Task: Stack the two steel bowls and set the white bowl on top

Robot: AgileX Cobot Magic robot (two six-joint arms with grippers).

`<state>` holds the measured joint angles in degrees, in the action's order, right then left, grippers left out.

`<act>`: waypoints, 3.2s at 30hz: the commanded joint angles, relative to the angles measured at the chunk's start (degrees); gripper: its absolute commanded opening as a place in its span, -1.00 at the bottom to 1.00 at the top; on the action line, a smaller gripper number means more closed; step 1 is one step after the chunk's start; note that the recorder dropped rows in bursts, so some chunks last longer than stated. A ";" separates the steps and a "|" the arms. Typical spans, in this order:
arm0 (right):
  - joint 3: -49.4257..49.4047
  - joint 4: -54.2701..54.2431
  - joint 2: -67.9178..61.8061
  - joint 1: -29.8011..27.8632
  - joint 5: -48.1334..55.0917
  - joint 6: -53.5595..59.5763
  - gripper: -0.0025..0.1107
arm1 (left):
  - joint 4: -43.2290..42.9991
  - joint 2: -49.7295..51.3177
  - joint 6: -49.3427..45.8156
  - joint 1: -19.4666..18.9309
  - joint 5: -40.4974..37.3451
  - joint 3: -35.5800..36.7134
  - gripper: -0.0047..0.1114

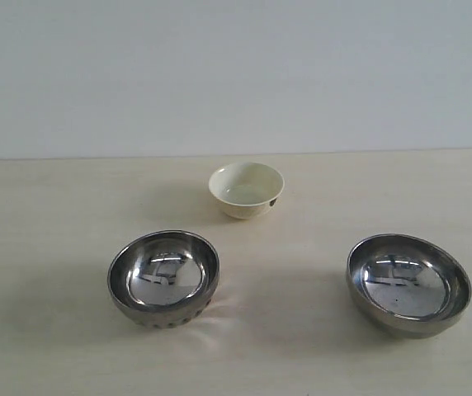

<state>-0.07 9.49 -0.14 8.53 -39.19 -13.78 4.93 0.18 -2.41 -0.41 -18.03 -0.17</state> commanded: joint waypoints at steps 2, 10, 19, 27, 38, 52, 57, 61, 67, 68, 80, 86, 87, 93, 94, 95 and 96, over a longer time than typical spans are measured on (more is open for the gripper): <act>1.04 0.17 0.14 -0.06 -6.18 -6.90 -0.96 | 0.00 -0.18 0.27 0.29 0.43 0.17 -0.85; 16.76 0.08 -0.18 -0.06 25.09 -5.50 -0.96 | 0.00 -0.18 0.27 0.29 0.43 0.17 -0.85; 35.36 0.08 -21.53 -0.06 51.44 -1.93 -0.26 | 0.00 -0.18 0.27 0.29 0.43 0.17 -0.85; 39.18 0.08 -48.55 -0.06 58.73 -2.95 0.90 | 0.00 -0.18 0.27 0.29 0.43 0.17 -0.85; 39.18 0.30 -74.90 -0.06 56.61 -11.85 0.90 | 0.00 -0.18 0.27 0.29 0.43 0.17 -0.85; 39.18 0.30 -90.90 -0.06 49.96 -15.66 0.90 | 0.00 -0.18 0.27 0.29 0.43 0.17 -0.85; 39.18 0.30 -94.72 -0.06 49.45 -15.66 0.90 | 0.00 -0.18 0.27 0.29 0.43 0.17 -0.85; 39.18 0.19 -96.89 -0.06 48.77 -13.55 0.90 | 0.00 -0.18 0.27 0.29 0.43 0.17 -0.85; 39.18 0.19 -97.25 0.05 47.61 -13.95 0.84 | 0.00 -0.18 0.27 0.29 0.43 0.17 -0.85; 39.18 0.19 -97.25 0.05 47.48 -14.21 0.75 | 0.00 -0.18 0.27 0.29 0.43 0.17 -0.85; 39.18 -1.99 -97.03 0.05 46.08 -14.46 -0.96 | 0.00 -0.18 0.27 0.29 0.43 0.17 -0.85; 40.22 -4.85 -97.03 2.27 44.68 -14.46 -0.96 | 0.00 -0.18 0.27 0.29 0.43 0.17 -0.85; 41.66 -4.96 -97.03 4.55 45.47 -14.46 -0.96 | 0.00 -0.18 0.27 0.29 0.43 0.17 -0.85; 50.02 -7.86 -97.16 14.89 49.10 -14.99 -0.96 | 0.00 -0.18 0.27 0.29 0.43 0.17 -0.85; 50.80 -8.32 -97.16 15.79 49.75 -15.36 -0.96 | 0.00 -0.18 0.27 0.29 0.43 0.17 -0.85; 51.46 -8.91 -97.47 16.64 50.04 -15.47 -0.96 | 0.00 -0.18 0.27 0.29 0.43 0.17 -0.85; 51.91 -9.49 -97.70 17.34 50.30 -15.47 -0.96 | 0.00 -0.18 0.27 0.29 0.43 0.17 -0.85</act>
<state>50.32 1.17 -97.48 24.09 10.09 -28.84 4.93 0.18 -2.41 -0.41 -18.03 -0.17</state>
